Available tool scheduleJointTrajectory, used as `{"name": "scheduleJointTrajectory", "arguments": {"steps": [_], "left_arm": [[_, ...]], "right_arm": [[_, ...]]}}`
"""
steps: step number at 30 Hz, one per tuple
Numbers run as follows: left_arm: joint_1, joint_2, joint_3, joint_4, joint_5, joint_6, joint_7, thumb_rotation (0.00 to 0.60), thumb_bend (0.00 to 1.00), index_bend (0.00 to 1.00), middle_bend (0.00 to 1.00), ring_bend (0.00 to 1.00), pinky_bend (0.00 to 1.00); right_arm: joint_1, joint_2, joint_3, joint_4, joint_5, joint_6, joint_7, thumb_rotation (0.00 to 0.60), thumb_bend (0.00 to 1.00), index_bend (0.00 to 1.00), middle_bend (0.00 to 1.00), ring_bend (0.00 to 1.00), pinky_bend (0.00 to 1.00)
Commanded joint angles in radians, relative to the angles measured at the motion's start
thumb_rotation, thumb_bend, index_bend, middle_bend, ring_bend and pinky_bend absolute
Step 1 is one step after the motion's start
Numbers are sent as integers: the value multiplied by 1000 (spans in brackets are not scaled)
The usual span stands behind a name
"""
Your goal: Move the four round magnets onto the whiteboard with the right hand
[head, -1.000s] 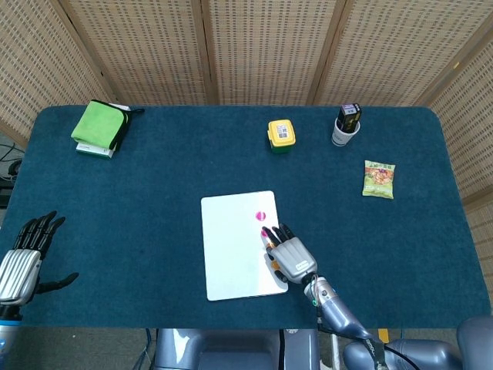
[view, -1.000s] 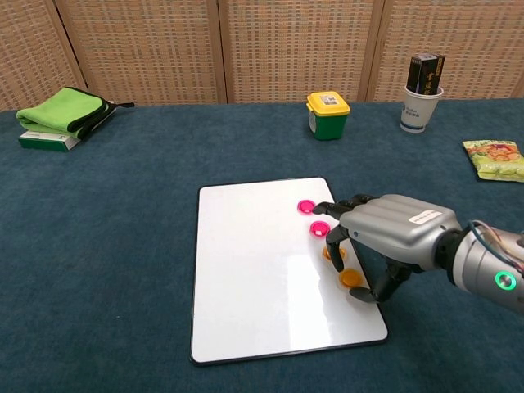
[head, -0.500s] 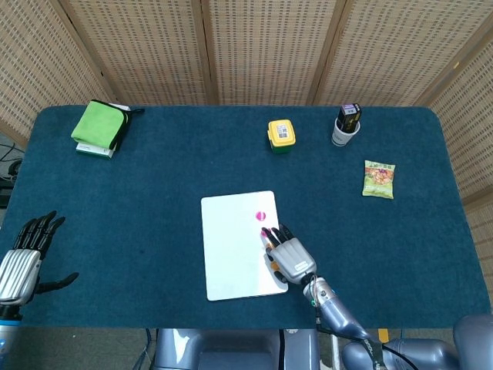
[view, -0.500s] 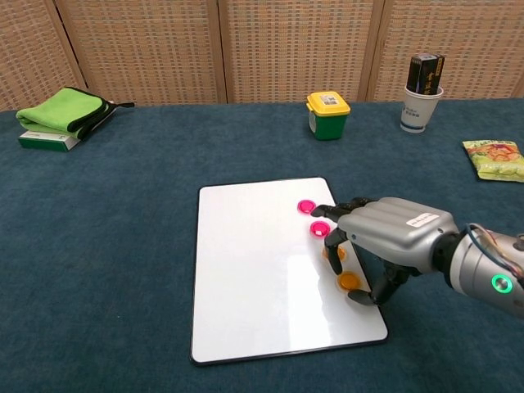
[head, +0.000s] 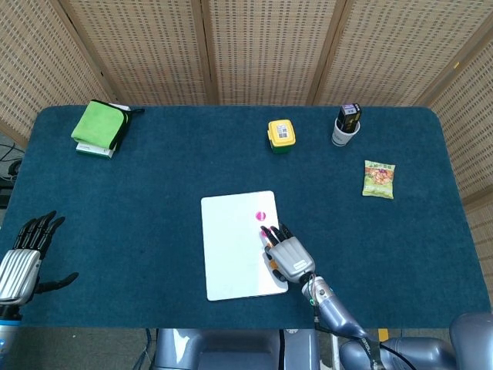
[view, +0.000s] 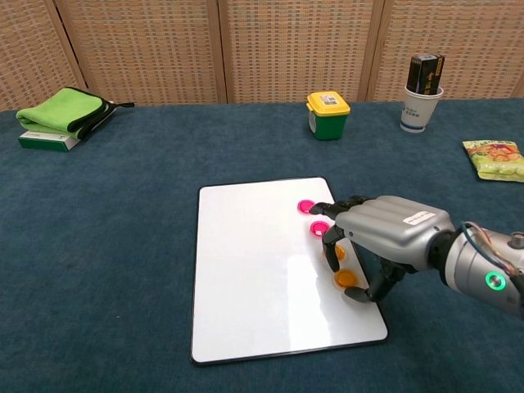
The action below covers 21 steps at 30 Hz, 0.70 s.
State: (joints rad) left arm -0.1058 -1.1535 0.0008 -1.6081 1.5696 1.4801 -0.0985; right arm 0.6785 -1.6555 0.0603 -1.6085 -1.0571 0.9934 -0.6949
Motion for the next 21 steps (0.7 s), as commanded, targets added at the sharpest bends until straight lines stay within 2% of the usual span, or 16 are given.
{"name": "scheduleJointTrajectory", "arguments": {"steps": [1,7,17,21], "left_arm": [[0,0,0,0,0,0,0,600,0,0,0,0,0],[0,0,0,0,1,1,0,600,0,0,0,0,0],[0,0,-1,-1,0,0,-1,600,0,0,0,0,0],[-1,0,-1,-1,-1,-1,-3,600,0,0,0,0,0]], "right_arm": [[1,1,-1,1,2,1,-1,600,381,484,0,0,0],[5,7,-5,-6,4,-2,2,600,363,368,0,0,0],[8,11,-5,-12,-8,1,22,600,363,363,0,0,0],[1,37,2,-54,-35,25,41,600,363,363,0,0,0]]}}
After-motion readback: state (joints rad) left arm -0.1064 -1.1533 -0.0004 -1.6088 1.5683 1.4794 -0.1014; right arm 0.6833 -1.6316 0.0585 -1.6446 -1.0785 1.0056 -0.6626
